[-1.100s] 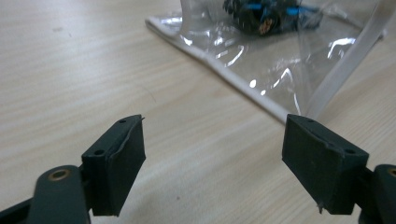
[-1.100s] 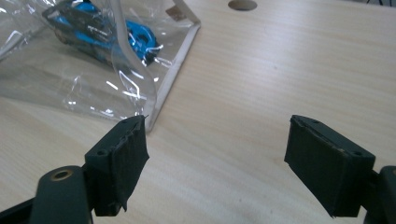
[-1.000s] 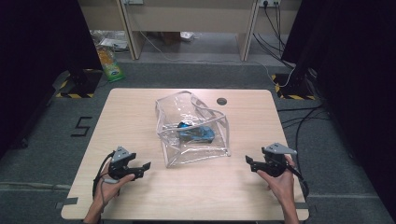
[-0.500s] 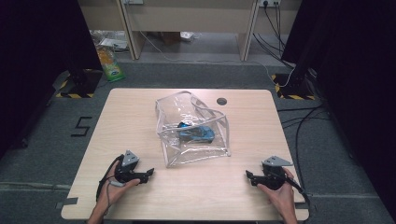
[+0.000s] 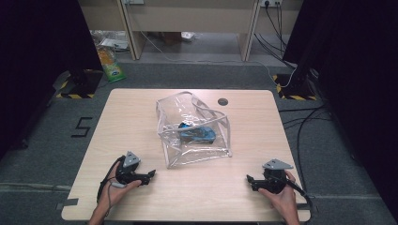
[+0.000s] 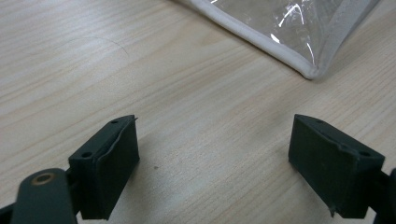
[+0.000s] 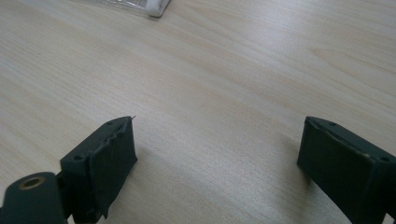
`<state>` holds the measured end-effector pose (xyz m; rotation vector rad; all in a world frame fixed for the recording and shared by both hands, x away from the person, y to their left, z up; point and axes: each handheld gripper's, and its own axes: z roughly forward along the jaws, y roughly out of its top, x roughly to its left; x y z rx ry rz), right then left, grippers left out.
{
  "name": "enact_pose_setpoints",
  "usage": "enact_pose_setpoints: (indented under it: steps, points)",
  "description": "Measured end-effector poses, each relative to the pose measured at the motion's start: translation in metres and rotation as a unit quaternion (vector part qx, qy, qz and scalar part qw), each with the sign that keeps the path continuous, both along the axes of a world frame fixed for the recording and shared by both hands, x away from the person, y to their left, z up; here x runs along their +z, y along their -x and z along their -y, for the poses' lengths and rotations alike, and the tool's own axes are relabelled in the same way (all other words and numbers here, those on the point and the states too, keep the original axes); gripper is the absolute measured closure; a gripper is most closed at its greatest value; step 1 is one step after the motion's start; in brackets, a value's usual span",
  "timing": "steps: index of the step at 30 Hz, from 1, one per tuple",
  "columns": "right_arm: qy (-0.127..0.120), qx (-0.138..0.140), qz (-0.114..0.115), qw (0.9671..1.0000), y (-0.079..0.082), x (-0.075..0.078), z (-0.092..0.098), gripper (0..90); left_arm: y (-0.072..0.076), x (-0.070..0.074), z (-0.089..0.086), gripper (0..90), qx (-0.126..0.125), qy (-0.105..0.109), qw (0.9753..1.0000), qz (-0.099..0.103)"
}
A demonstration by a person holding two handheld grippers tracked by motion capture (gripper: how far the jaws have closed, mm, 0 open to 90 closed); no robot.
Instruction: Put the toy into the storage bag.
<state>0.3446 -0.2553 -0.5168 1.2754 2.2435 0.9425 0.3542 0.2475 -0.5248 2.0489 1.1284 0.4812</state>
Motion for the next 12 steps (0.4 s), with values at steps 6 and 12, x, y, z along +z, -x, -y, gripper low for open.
enact_pose_setpoints:
  steps: [6,12]
  points:
    - [0.0,0.0,0.001,1.0,0.0,-0.0001,0.0,11.3,0.0,0.0,0.0,15.0,0.0,0.0,1.0,0.0]
    - [0.0,0.003,-0.001,1.0,-0.0002,-0.0001,-0.0001,10.1,0.0,0.0,0.0,15.0,0.0,0.0,1.0,0.0]
